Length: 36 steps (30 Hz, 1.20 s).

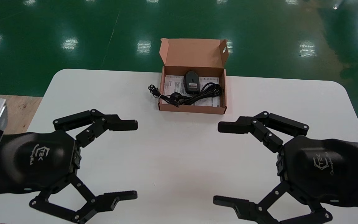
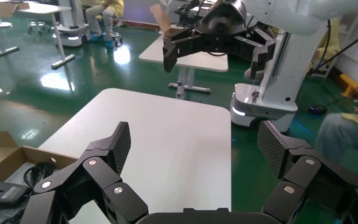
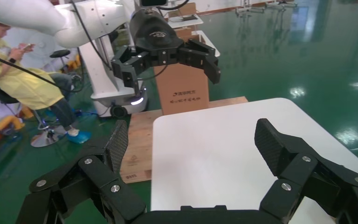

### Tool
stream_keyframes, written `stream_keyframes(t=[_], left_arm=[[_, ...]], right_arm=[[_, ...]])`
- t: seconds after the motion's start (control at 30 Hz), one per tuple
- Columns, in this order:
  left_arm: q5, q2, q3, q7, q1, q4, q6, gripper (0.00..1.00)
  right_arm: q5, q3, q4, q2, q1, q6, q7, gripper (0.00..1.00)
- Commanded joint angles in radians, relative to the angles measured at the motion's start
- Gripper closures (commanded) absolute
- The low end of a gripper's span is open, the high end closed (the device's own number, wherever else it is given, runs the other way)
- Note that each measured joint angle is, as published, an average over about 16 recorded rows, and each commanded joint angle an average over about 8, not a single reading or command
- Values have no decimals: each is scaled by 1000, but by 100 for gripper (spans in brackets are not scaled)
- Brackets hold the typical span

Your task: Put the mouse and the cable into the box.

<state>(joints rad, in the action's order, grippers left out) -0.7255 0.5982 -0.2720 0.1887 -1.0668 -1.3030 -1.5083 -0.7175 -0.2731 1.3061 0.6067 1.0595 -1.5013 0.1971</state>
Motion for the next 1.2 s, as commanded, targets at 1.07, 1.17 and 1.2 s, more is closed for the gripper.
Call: stream_keyframes(t=[1.07, 1.17, 1.2], left_arm=[[-4, 11, -6, -1, -6, 17, 11, 0], [-4, 11, -6, -1, -6, 17, 12, 0], [-4, 12, -6, -1, -6, 17, 12, 0]], right_arm=[[-14, -7, -24, 4, 16, 6, -12, 0], [-14, -7, -25, 5, 16, 6, -12, 0], [-14, -7, -25, 5, 17, 6, -12, 0]])
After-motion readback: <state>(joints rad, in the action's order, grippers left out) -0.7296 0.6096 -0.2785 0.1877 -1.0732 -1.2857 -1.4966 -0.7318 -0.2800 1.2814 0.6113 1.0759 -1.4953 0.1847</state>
